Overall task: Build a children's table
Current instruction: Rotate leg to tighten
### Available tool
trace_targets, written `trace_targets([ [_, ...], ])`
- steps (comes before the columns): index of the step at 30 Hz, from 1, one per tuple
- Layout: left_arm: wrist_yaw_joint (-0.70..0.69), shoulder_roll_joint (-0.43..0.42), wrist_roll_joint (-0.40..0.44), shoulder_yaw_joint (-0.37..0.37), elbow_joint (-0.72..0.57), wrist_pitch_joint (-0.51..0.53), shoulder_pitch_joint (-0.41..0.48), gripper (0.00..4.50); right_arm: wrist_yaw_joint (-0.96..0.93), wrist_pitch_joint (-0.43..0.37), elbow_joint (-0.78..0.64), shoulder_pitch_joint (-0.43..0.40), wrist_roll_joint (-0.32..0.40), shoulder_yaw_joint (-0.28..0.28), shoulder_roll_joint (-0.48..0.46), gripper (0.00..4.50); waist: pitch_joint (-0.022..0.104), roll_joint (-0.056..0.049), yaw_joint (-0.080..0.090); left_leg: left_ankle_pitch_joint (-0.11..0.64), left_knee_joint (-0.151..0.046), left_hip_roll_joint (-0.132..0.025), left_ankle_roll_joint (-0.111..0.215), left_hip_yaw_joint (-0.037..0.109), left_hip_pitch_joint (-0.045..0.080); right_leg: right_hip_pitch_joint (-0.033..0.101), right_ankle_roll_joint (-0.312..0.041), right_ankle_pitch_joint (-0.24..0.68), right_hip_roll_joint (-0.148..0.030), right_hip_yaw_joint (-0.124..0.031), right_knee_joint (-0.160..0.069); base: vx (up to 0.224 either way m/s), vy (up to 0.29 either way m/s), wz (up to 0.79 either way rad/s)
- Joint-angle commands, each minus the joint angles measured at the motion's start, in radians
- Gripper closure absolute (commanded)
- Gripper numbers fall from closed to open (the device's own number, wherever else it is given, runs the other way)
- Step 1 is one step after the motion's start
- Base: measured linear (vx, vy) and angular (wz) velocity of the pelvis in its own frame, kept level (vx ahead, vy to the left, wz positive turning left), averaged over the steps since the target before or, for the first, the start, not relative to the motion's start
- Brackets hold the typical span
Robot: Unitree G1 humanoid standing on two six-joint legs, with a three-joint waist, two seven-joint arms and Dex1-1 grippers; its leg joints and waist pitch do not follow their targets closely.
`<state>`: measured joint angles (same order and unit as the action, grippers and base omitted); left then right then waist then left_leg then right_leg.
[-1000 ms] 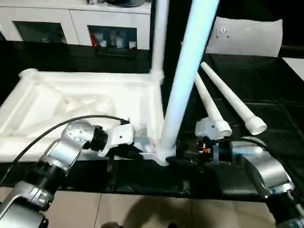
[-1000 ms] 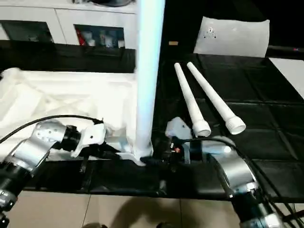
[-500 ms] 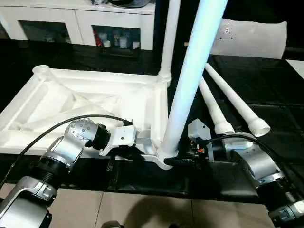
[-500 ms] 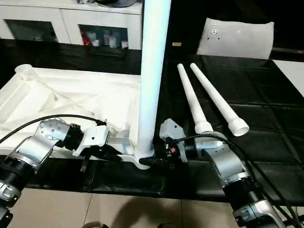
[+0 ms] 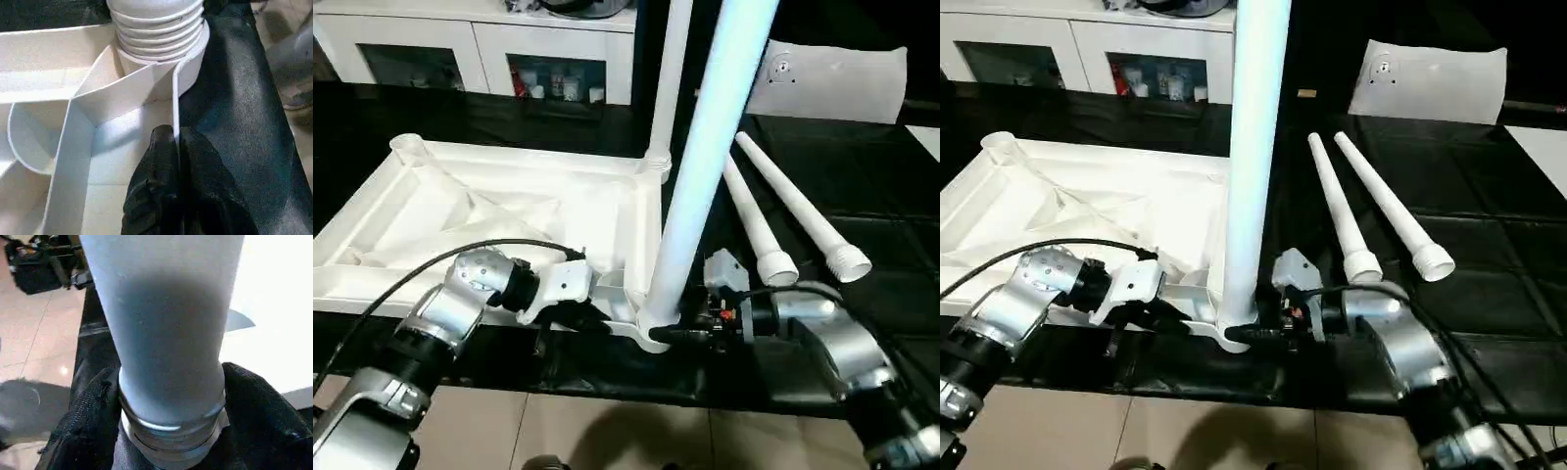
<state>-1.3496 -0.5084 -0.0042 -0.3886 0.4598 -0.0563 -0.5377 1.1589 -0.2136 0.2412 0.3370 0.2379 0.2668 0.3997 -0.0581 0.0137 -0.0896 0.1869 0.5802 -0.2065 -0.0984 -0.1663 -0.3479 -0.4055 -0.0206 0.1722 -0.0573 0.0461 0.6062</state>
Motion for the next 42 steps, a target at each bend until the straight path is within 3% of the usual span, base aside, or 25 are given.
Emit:
trace_targets([
  [1,0.101,0.032,0.014,0.016,-0.034,0.06,0.018,4.5,-0.066,-0.042,-0.025,-0.03,0.021,0.007,-0.049,1.75,0.063,-0.005,0.006,0.201,-0.064,-0.02,0.021,-0.005,0.002,0.053,-0.188,0.256,-0.063,-0.04,-0.071,0.0,0.0,0.0],
  [5,0.262,0.107,-0.009,0.071,-0.145,0.231,0.073,4.5,-0.329,-0.085,-0.009,-0.07,-0.024,-0.037,-0.178,1.75,0.045,-0.003,0.025,0.306,-0.072,-0.013,-0.015,0.003,0.001,0.043,-0.122,0.489,-0.064,-0.034,-0.091,0.0,0.0,0.0],
  [6,0.281,0.117,-0.004,0.074,-0.161,0.251,0.079,4.5,-0.361,-0.1,-0.009,-0.072,-0.025,-0.046,-0.2,1.75,0.047,0.0,0.036,0.331,-0.071,-0.007,-0.016,0.007,0.004,0.042,-0.086,0.569,-0.064,-0.03,-0.101,0.0,0.0,0.0],
  [7,0.291,0.123,-0.001,0.074,-0.17,0.262,0.082,4.5,-0.379,-0.111,-0.011,-0.073,-0.025,-0.052,-0.212,1.75,0.048,0.001,0.042,0.33,-0.07,-0.007,-0.016,0.009,0.002,0.043,-0.075,0.583,-0.065,-0.029,-0.101,0.0,0.0,0.0],
  [9,0.383,0.181,0.006,0.094,-0.21,0.341,0.089,4.5,-0.509,-0.156,0.003,-0.063,-0.028,-0.089,-0.29,1.75,0.044,-0.001,0.06,0.35,-0.069,-0.005,-0.01,0.011,0.003,0.033,-0.06,0.619,-0.062,-0.027,-0.113,0.0,0.0,0.0],
  [12,0.452,0.224,0.019,0.104,-0.241,0.401,0.09,4.5,-0.593,-0.176,0.011,-0.054,-0.038,-0.11,-0.338,1.76,0.045,-0.001,0.066,0.357,-0.061,0.003,-0.002,0.012,0.007,0.027,-0.025,0.686,-0.062,-0.022,-0.125,0.0,0.0,0.0],
  [14,0.496,0.255,0.026,0.11,-0.256,0.435,0.088,4.5,-0.644,-0.19,0.019,-0.045,-0.043,-0.125,-0.368,1.76,0.045,-0.003,0.071,0.364,-0.067,-0.001,-0.003,0.014,0.003,0.027,-0.03,0.653,-0.06,-0.022,-0.123,0.0,0.0,0.0],
  [15,0.58,0.325,0.047,0.11,-0.279,0.486,0.079,4.5,-0.728,-0.205,0.032,-0.021,-0.074,-0.127,-0.407,1.76,0.048,-0.003,0.073,0.363,-0.068,-0.004,-0.003,0.015,0.006,0.028,-0.041,0.616,-0.06,-0.022,-0.12,0.0,0.0,0.0],
  [17,0.603,0.35,0.071,0.083,-0.285,0.491,0.073,4.5,-0.772,-0.202,0.043,-0.005,-0.088,-0.141,-0.424,1.76,0.051,-0.006,0.076,0.345,-0.072,-0.007,-0.002,0.016,0.003,0.033,-0.07,0.526,-0.058,-0.023,-0.112,0.0,0.0,0.0],
  [19,0.591,0.338,0.093,0.054,-0.284,0.482,0.075,4.5,-0.765,-0.199,0.037,-0.005,-0.072,-0.157,-0.429,1.2,0.054,-0.008,0.078,0.343,-0.072,-0.008,0.01,0.012,0.001,0.032,-0.096,0.449,-0.055,-0.029,-0.106,0.0,0.0,0.0],
  [23,0.568,0.291,0.113,0.043,-0.274,0.47,0.082,4.5,-0.719,-0.175,0.008,-0.037,-0.084,-0.139,-0.387,0.88,0.055,-0.007,0.073,0.301,-0.071,-0.007,0.023,0.007,-0.005,0.038,-0.116,0.391,-0.059,-0.036,-0.103,0.0,0.0,0.0],
  [26,0.551,0.259,0.12,0.05,-0.276,0.467,0.089,4.5,-0.703,-0.137,-0.014,-0.062,-0.087,-0.15,-0.365,0.57,0.057,-0.005,0.071,0.271,-0.07,-0.008,0.028,0.005,-0.009,0.044,-0.122,0.365,-0.06,-0.037,-0.099,0.0,0.0,0.0],
  [31,0.501,0.195,0.129,0.047,-0.245,0.402,0.085,4.5,-0.619,-0.077,-0.055,-0.083,-0.082,-0.166,-0.293,0.12,0.063,-0.008,0.059,0.194,-0.067,-0.011,0.036,0.001,-0.011,0.052,-0.155,0.246,-0.06,-0.037,-0.086,0.0,0.0,0.0],
  [37,0.341,0.109,0.086,0.032,-0.186,0.253,0.081,4.5,-0.431,-0.027,-0.069,-0.079,-0.05,-0.18,-0.157,0.05,0.061,-0.006,0.053,0.212,-0.067,-0.012,0.044,-0.001,-0.007,0.052,-0.16,0.268,-0.059,-0.035,-0.088,0.0,0.0,0.0],
  [42,0.2,0.053,0.057,0.012,-0.132,0.146,0.068,4.5,-0.225,-0.015,-0.087,-0.073,-0.019,-0.135,-0.04,0.05,0.06,-0.005,0.048,0.214,-0.067,-0.014,0.05,-0.002,-0.006,0.052,-0.166,0.268,-0.06,-0.035,-0.085,0.0,0.0,0.0],
])
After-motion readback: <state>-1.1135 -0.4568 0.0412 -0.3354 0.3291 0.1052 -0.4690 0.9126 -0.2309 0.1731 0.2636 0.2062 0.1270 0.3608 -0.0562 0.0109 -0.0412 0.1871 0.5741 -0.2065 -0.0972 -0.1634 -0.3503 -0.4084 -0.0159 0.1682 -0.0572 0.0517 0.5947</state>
